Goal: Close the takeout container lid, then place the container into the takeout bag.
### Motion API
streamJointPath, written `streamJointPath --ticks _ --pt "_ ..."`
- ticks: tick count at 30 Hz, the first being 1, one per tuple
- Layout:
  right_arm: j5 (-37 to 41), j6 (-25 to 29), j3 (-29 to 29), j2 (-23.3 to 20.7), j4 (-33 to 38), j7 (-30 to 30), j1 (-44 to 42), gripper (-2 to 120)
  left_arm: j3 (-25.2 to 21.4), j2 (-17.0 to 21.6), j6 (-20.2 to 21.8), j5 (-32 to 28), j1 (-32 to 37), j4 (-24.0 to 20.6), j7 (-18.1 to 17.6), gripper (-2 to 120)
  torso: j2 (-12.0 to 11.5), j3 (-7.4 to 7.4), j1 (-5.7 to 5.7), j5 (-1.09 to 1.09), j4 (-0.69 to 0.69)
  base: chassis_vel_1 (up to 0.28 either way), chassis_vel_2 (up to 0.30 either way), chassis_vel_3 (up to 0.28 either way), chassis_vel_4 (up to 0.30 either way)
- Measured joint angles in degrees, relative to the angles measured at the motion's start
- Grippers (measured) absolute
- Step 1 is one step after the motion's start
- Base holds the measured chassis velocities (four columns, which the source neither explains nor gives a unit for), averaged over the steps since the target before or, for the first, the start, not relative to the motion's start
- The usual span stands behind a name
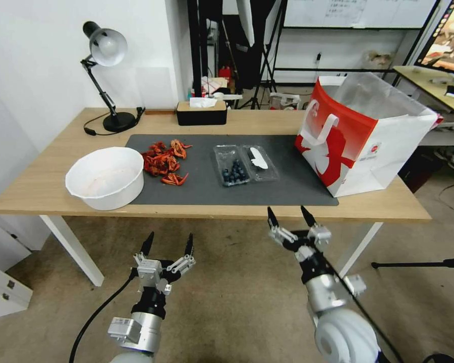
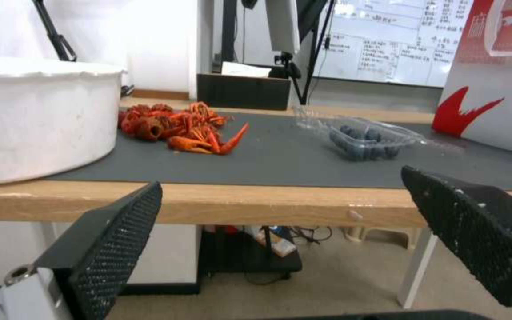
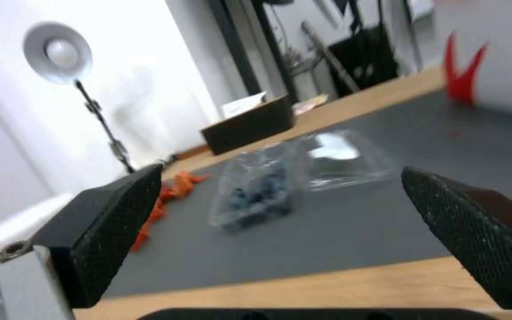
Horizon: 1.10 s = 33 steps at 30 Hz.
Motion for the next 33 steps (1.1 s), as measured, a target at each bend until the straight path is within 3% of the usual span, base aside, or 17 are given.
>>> streamJointPath --ticks 2,7,8,14,23,33 --pt "7.19 -2.99 -0.87 -0.42 0.0 1.9 3.16 100 -0.15 -0.01 -0.02 0.01 0.0 0.0 0.0 100 0.0 0.0 0.0 0.0 -0.01 0.0 0.0 0.0 0.0" --pt "10.83 -4.23 -1.28 -0.43 -0.05 2.94 4.67 100 -0.26 -0.01 -0.02 0.0 -0.01 -0.02 0.0 100 0.0 0.0 0.0 0.0 -0.01 0.0 0.0 0.0 0.0" --pt "28.03 -8.44 -2.39 0.71 -1.68 9.38 12.31 100 -0.67 0.01 -0.02 -0.03 -0.08 -0.16 -0.03 100 0.0 0.0 0.0 0.0 0.0 0.0 0.0 0.0 0.0" --pt "43.03 -10.47 -2.05 3.0 -5.72 19.48 20.66 100 -0.73 -0.18 0.02 -0.03 -0.09 -0.01 -0.17 100 0.0 0.0 0.0 0.0 0.0 0.0 0.0 0.0 0.0" --pt "51.39 -11.28 -1.24 4.81 -9.27 25.98 25.34 100 -0.84 -0.26 0.07 -0.02 -0.36 0.38 -0.3 100 0.0 0.0 0.0 0.0 -0.01 0.0 0.0 0.0 0.0" --pt "52.44 -12.48 -2.09 6.61 -14.56 27.88 28.61 100 -0.84 -0.47 0.1 0.11 -0.5 0.66 -0.74 100 0.0 0.0 -0.01 0.0 -0.01 0.0 0.0 0.0 0.0"
